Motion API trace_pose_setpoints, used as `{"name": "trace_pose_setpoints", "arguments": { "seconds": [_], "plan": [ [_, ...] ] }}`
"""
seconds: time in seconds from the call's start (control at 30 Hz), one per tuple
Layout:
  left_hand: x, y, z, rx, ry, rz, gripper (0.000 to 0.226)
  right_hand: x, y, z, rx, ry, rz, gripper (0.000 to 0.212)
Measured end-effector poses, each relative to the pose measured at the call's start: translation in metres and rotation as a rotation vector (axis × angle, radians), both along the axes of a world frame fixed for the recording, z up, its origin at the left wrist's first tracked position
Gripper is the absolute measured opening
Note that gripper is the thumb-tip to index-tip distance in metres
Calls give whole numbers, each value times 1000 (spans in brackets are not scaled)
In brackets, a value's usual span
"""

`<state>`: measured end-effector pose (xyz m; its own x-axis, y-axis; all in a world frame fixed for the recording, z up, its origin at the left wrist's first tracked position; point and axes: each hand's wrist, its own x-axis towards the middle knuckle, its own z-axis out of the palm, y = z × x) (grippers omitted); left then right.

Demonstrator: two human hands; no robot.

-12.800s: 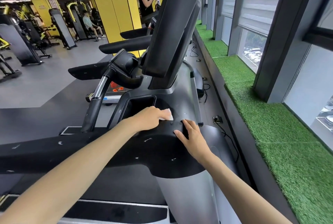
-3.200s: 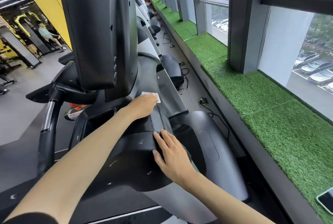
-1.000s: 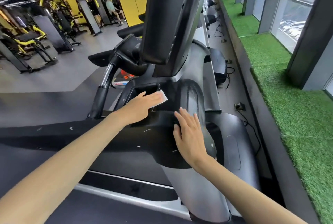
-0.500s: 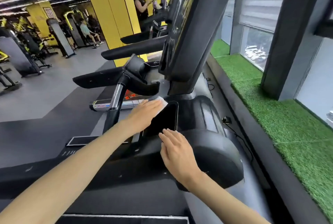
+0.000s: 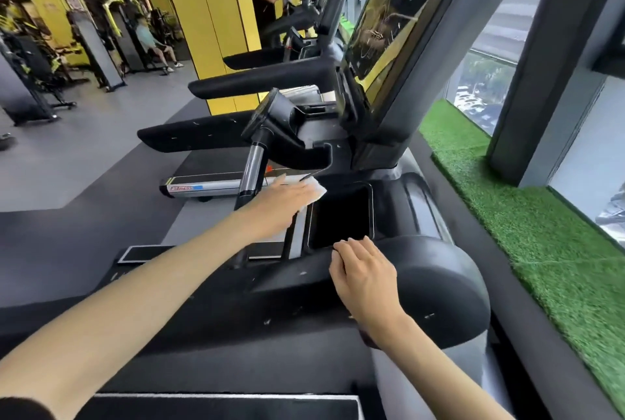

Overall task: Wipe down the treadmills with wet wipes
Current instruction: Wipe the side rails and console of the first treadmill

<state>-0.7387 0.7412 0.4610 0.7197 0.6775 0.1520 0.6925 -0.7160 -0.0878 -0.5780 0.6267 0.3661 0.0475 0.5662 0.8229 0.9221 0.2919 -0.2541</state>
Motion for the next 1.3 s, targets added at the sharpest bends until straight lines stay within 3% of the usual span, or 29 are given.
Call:
{"name": "trace_pose_setpoints", "arguments": {
  "seconds": [0.1,0.17,0.4,0.57,0.77,1.0,1.13,1.2,1.3],
  "plan": [
    [-21,-11,-4,-229,54,-54,88,-2,0,-1,14,8,-2,31],
    [-29,-14,-7,-276,152,-117,80,-1,1,-2,11,16,6,32],
    [-21,-16,-4,-117,44,-45,87,6,0,-8,32,-39,68,32],
    [-39,-36,4,-262,186,-66,90,8,2,-12,90,-71,108,27],
    [-20,-16,7,-83,196,-14,97,11,3,-15,118,-119,121,27],
    [-36,-56,15,-296,279,-42,91,10,2,-12,103,-111,122,25],
    [-19,-40,17,-110,284,-42,83,13,1,-11,74,-124,149,27],
    [-24,-43,7,-45,238,-98,85,14,1,-11,73,-135,150,28],
    [-45,-59,-10,-152,128,-208,84,13,1,-12,79,-139,150,29]
  ]
}}
